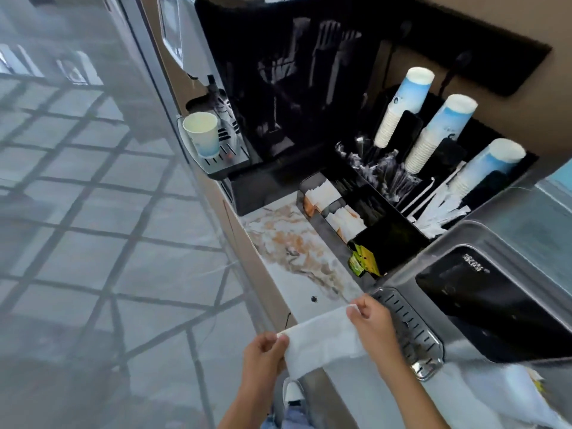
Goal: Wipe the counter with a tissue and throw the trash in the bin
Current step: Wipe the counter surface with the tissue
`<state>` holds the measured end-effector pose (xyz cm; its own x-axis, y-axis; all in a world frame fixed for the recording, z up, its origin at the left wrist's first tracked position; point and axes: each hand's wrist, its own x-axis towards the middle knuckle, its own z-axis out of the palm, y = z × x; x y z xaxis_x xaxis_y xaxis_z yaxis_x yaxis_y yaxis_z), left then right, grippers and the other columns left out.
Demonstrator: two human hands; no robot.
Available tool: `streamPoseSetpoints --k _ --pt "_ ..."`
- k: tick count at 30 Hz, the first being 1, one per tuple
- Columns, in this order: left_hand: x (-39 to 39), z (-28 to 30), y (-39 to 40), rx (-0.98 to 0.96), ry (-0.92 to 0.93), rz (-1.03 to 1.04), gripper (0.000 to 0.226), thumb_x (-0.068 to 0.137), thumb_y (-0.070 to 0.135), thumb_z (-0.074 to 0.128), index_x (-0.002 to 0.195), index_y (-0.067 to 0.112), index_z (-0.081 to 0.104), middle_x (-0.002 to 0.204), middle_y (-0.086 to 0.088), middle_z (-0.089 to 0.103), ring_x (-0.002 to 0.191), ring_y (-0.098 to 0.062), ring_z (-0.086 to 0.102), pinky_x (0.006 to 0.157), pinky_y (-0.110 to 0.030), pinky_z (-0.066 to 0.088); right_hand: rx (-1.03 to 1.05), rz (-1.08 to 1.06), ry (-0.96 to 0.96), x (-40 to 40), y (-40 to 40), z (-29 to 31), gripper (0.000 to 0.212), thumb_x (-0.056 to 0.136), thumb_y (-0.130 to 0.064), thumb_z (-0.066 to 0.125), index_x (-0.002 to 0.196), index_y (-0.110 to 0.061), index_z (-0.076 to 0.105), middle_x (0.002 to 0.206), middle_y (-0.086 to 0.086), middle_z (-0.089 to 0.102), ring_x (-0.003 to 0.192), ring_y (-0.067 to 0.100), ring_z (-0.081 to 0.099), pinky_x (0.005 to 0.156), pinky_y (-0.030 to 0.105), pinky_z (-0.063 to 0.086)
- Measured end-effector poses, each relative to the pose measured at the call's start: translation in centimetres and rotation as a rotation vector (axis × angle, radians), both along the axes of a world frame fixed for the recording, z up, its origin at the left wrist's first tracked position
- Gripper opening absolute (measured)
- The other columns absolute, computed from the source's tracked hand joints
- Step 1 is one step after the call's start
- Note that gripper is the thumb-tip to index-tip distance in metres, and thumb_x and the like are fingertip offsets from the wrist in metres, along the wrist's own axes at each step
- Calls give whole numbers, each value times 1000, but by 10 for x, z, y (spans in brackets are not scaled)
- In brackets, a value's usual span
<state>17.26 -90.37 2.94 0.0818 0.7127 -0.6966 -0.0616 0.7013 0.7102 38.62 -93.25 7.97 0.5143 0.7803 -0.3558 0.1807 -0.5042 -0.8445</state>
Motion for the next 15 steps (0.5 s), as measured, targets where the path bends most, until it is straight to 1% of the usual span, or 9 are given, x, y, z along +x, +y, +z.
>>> streamPoseSetpoints --k 2,3,4,6,8,9,12,13,15 --pt "10 -10 6 -44 9 12 9 89 0 68 82 -2 61 77 -18 62 69 -28 63 63 -37 56 -44 27 9 7 18 -10 10 92 -2 57 83 -4 62 79 21 65 69 23 57 63 34 44" --pt "14 -14 9 -55 31 16 11 88 0 68 80 -1 61 77 -18 62 69 -28 63 63 -37 56 -60 42 6 10 27 -16 10 91 -1 56 84 -4 61 82 21 66 72 25 58 64 34 45" --pt "18 -18 12 -57 56 24 13 88 0 69 78 0 60 77 -17 61 67 -27 62 63 -38 55 -67 55 -6 13 35 -21 11 91 0 56 82 -5 60 80 19 65 72 26 58 64 34 45" --pt "26 -22 20 -46 110 62 15 88 1 69 75 2 60 74 -15 58 64 -23 58 60 -35 53 -67 83 -68 16 52 -31 18 89 0 59 75 -11 55 73 9 59 69 24 54 58 31 41" --pt "32 -24 30 -20 159 106 17 88 2 68 73 4 59 69 -12 58 59 -19 57 56 -32 50 -78 119 -144 16 66 -41 20 89 -3 62 74 -11 53 70 2 56 68 23 52 53 26 39" --pt "34 -24 35 -5 176 120 17 89 2 67 74 4 59 69 -12 58 61 -19 56 57 -32 49 -91 133 -174 16 71 -46 18 89 -4 62 75 -10 53 70 0 55 69 24 53 54 26 39" --pt "36 -25 48 26 215 142 12 89 5 66 79 2 60 75 -14 55 71 -24 50 66 -40 42 -130 193 -247 14 83 -59 7 92 -7 58 86 -7 60 81 6 63 81 31 60 67 37 49" --pt "36 -26 52 38 226 143 13 89 6 65 78 3 60 75 -14 53 71 -24 47 66 -40 41 -135 193 -254 13 85 -61 5 92 -7 57 91 -7 62 87 7 66 85 31 61 71 38 51" --pt "36 -29 58 54 236 139 15 89 7 65 76 6 58 75 -13 51 71 -24 45 66 -39 39 -129 160 -282 12 88 -61 8 91 -6 58 98 -9 62 100 8 65 95 30 60 75 36 49"
